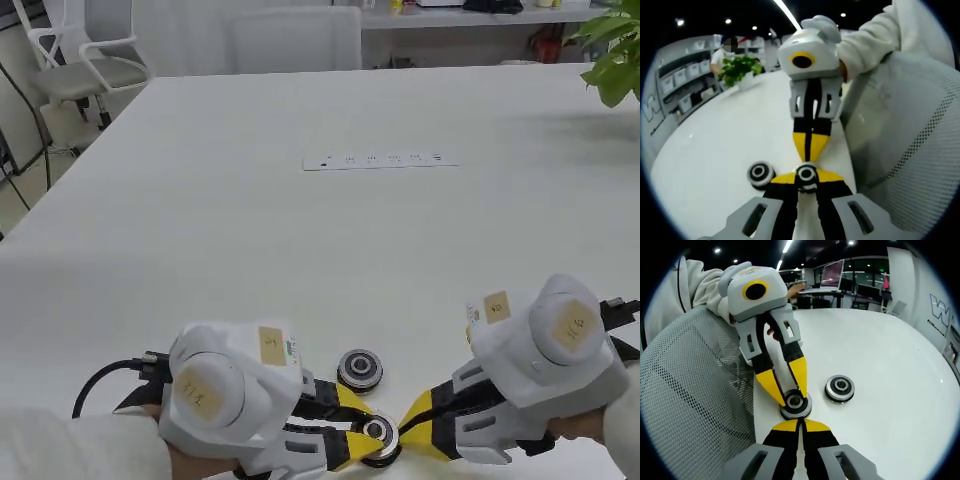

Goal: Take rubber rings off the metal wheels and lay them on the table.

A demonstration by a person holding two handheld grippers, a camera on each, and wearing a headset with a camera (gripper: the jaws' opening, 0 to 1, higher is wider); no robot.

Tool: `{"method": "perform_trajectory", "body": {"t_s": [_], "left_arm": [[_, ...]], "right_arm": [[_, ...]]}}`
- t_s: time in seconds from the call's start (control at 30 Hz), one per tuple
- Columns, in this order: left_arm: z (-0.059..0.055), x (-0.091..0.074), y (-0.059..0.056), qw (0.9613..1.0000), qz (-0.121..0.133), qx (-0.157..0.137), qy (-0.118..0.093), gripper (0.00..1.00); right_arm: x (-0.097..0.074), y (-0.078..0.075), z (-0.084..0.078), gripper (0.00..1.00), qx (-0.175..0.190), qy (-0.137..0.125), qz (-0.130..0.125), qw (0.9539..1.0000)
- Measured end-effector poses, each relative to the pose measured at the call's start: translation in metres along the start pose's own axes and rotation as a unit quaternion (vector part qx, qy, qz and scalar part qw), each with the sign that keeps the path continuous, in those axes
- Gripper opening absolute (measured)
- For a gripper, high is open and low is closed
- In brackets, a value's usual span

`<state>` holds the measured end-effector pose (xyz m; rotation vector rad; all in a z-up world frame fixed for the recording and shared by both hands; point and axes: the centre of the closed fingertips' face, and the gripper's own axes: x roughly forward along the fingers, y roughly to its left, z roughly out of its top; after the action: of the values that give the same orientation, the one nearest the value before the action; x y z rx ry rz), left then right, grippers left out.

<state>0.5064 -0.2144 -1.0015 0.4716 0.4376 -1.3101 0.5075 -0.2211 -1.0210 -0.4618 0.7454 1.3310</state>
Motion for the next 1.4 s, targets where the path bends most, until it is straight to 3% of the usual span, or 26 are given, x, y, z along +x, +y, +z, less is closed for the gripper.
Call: {"method": "perform_trajectory", "body": {"t_s": [0.1, 0.17, 0.27, 0.43, 0.6, 1.2, 1.4], "left_arm": [[0.000, 0.000, 0.000, 1.0000, 0.001, -0.001, 0.000, 0.14], [0.000, 0.000, 0.000, 1.0000, 0.001, -0.001, -0.001, 0.14], [-0.001, 0.000, 0.001, 1.0000, 0.001, -0.002, -0.001, 0.14], [-0.001, 0.000, 0.001, 1.0000, 0.002, -0.002, -0.001, 0.14], [-0.001, 0.000, 0.001, 1.0000, 0.001, 0.001, 0.001, 0.13], [-0.001, 0.000, 0.002, 1.0000, 0.001, 0.002, 0.002, 0.13], [-0.001, 0.000, 0.002, 1.0000, 0.001, 0.001, 0.002, 0.13]], "right_arm": [[-0.002, -0.002, 0.000, 0.00, 0.081, -0.003, 0.003, 0.9967], [-0.003, -0.004, 0.001, 0.00, 0.087, -0.008, 0.004, 0.9962], [-0.004, -0.005, 0.003, 0.00, 0.138, -0.020, 0.008, 0.9902], [-0.007, -0.004, 0.014, 0.00, 0.170, -0.048, 0.022, 0.9840], [-0.007, -0.003, 0.013, 0.00, 0.163, -0.040, 0.015, 0.9857], [-0.008, 0.002, 0.019, 0.00, 0.168, -0.048, 0.021, 0.9843], [-0.009, 0.002, 0.021, 0.00, 0.179, -0.054, 0.027, 0.9819]]}}
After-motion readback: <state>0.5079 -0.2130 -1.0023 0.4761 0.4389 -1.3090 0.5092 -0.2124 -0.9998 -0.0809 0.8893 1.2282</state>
